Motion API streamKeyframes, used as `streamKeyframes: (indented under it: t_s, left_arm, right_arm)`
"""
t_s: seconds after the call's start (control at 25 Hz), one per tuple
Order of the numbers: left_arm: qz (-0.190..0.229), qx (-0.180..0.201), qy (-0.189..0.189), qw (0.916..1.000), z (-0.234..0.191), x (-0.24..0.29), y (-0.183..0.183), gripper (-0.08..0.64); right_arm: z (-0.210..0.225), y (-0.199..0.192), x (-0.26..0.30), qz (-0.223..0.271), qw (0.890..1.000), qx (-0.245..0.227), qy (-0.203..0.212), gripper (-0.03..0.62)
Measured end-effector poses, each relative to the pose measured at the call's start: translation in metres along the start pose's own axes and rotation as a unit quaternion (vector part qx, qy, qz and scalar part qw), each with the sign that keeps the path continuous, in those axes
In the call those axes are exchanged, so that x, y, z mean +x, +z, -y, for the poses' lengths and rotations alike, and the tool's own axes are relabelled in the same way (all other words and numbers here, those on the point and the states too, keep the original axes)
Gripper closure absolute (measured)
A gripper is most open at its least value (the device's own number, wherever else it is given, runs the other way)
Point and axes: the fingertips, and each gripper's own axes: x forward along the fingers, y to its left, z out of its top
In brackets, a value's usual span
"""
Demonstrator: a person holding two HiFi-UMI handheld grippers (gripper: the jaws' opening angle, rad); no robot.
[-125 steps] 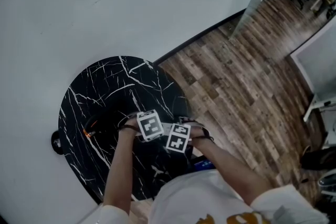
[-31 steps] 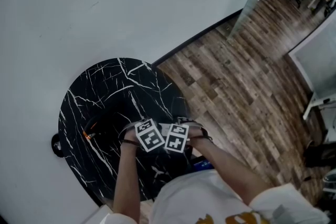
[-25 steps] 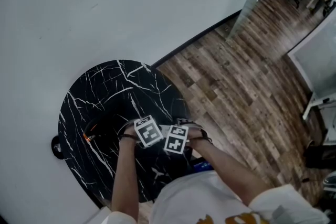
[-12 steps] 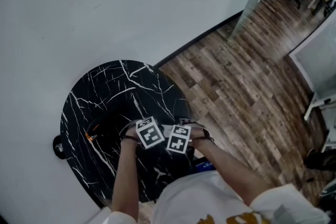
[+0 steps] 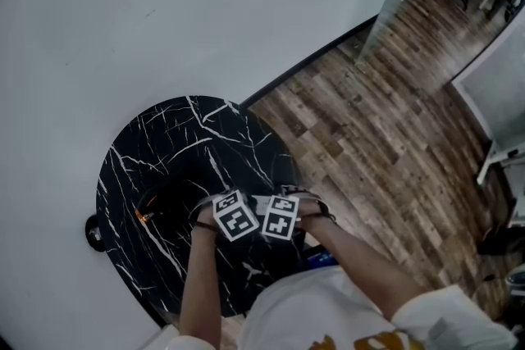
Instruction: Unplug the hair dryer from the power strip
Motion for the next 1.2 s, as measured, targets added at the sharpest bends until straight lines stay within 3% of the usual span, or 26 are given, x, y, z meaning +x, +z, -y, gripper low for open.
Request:
streamKeyframes:
  t_s: [0.16, 0.28, 0.44, 0.52, 0.6, 0.72, 0.88, 1.2]
  left_arm:
    - [-0.012, 0.010, -0.028, 0.9995, -0.014, -0.007, 0.008, 0.503]
    - [-0.036, -0.020, -0.088, 0.9953, -0.009, -0.008, -0.002, 0.503]
    - [-0.002, -0.034, -0.138, 0.9899, -0.010, -0.007, 0.012, 0.497]
    - [-0.019, -0.028, -0.129, 0.9911, -0.010, -0.009, 0.007, 0.497]
    - [-0.047, -0.006, -0.096, 0.9942, -0.008, -0.012, -0.002, 0.499]
    - [-0.021, 0.046, -0.040, 0.9979, -0.001, -0.005, 0.007, 0.506]
    - [-0.015, 0.052, 0.003, 0.9985, 0.000, -0.002, 0.000, 0.508]
    - [-0.050, 0.046, -0.075, 0.9949, -0.019, -0.010, 0.009, 0.508]
  right_arm:
    - [0.001, 0.000, 0.002, 0.005, 1.000, 0.003, 0.000, 0.324]
    - [0.001, 0.001, 0.002, 0.000, 1.000, -0.001, 0.003, 0.324]
    - [0.001, 0.000, 0.001, 0.002, 1.000, 0.002, 0.002, 0.325]
    - [0.001, 0.000, 0.001, 0.001, 1.000, 0.002, 0.003, 0.324]
    - [0.001, 0.000, 0.001, 0.002, 1.000, 0.002, 0.003, 0.325]
    - [0.001, 0.000, 0.000, 0.002, 1.000, 0.003, 0.001, 0.324]
    - [0.000, 0.000, 0.001, 0.000, 1.000, 0.000, 0.001, 0.324]
    - [0.000, 0.000, -0.001, 0.004, 1.000, 0.004, 0.001, 0.325]
